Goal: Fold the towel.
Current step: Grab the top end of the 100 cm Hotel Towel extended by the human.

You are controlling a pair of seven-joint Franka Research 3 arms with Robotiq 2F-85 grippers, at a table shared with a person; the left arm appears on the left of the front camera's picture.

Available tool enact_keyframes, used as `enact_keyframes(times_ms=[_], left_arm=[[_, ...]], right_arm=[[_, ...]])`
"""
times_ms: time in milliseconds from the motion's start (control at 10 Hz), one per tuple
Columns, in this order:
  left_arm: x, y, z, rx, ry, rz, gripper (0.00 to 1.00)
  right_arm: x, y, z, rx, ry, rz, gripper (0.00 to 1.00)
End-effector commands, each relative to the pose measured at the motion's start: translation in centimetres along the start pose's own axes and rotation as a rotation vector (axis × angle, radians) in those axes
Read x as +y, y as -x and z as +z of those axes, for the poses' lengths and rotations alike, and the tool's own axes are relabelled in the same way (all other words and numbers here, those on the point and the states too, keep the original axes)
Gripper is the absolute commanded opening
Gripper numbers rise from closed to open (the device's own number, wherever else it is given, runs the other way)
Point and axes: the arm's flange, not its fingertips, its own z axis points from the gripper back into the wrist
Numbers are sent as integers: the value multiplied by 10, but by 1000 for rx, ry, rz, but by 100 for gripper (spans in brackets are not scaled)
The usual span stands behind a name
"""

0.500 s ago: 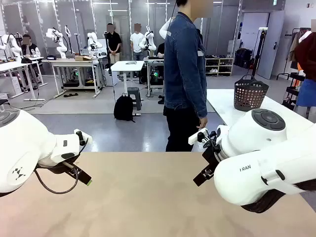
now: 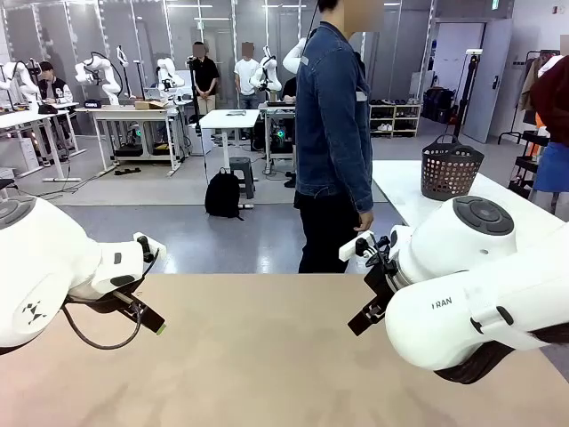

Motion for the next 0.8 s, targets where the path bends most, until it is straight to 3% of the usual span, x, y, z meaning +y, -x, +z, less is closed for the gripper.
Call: enact_keyframes(times_ms=[0,400,500,700], left_arm=[[0,0,0,0,0,0,100],[0,0,0,0,0,0,100],[2,-17,18,77,153,36,100],[15,-44,69,163,302,43,100]], right_arm=[[0,0,0,0,0,-2,100],[0,0,0,0,0,0,100],[-6,-14,19,20,-42,23,100],[-20,-42,70,53,-175,15,100]])
